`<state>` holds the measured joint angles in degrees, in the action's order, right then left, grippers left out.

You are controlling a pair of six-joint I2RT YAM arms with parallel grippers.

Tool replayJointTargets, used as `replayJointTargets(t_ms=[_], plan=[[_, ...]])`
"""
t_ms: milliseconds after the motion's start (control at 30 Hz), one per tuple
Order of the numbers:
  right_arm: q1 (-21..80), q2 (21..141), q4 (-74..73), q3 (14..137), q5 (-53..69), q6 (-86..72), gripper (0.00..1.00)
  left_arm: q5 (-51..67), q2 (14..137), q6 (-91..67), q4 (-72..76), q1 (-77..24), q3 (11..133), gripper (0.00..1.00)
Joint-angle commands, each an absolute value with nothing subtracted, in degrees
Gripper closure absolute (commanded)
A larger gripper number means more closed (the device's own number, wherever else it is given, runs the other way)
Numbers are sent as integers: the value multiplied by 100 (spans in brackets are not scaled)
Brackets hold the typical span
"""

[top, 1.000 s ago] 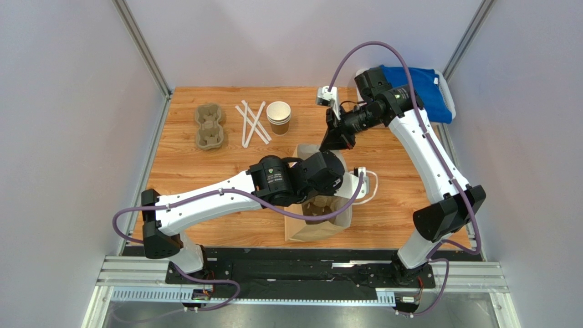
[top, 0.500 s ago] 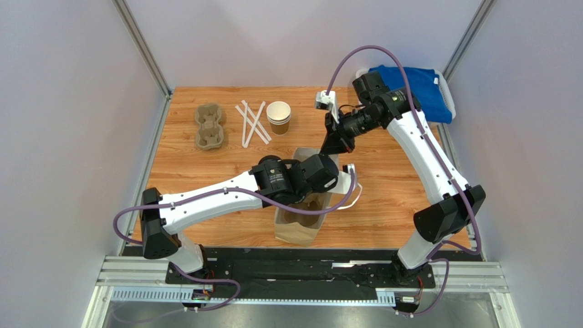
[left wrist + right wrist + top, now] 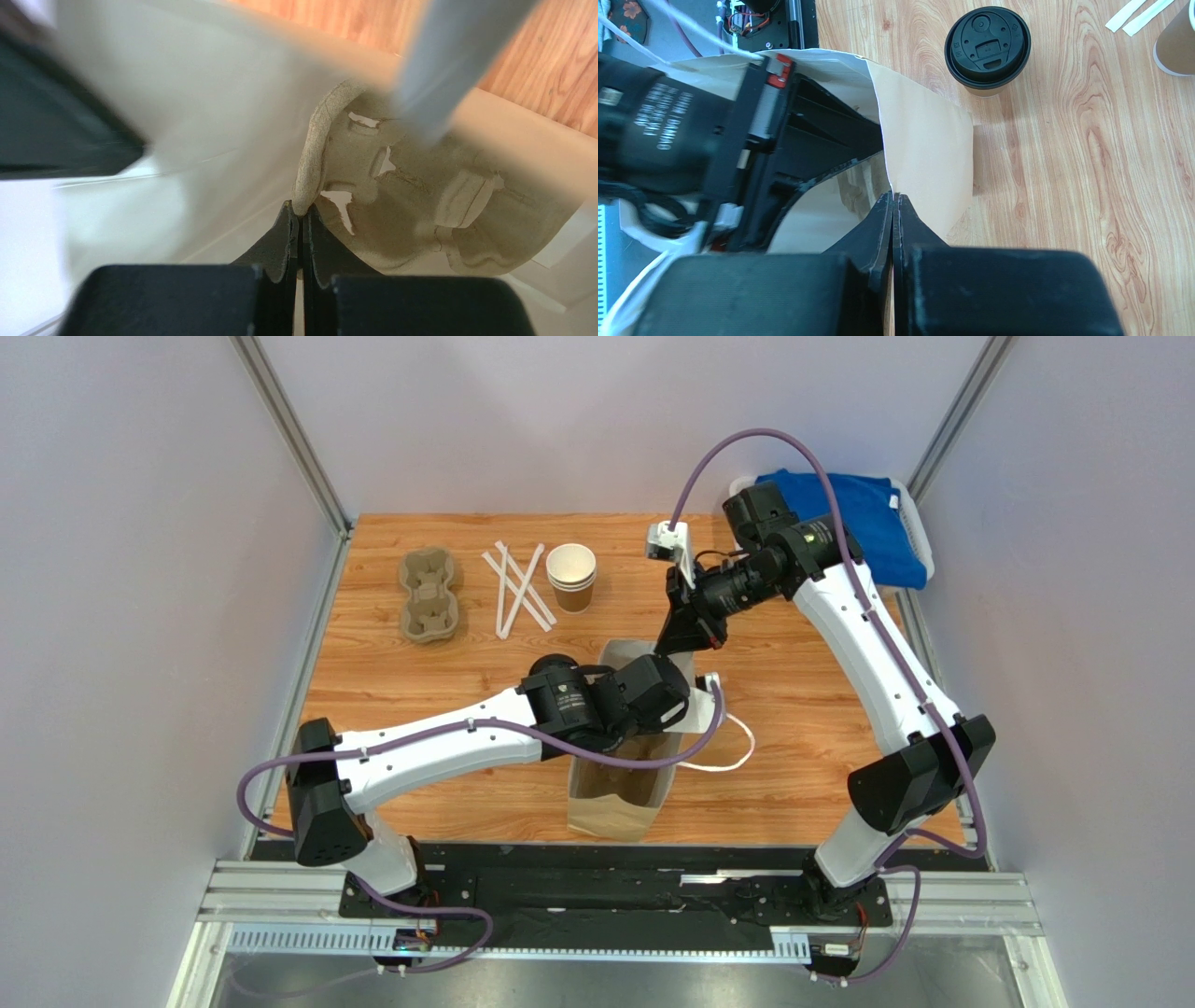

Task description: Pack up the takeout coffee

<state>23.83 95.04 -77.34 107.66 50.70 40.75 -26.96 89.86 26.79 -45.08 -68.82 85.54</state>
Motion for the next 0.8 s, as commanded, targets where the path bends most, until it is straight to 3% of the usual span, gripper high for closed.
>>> replayJointTargets(t_ms=[0,767], plan=[[2408,9334,-7673,10872,5335,4122,100,-2610,9000,2478,-4307,-6794,8359,100],[2408,9316,-7708,10758,5317,4298,100,-1864,9123,1986,-4368,-6460,7858,100]])
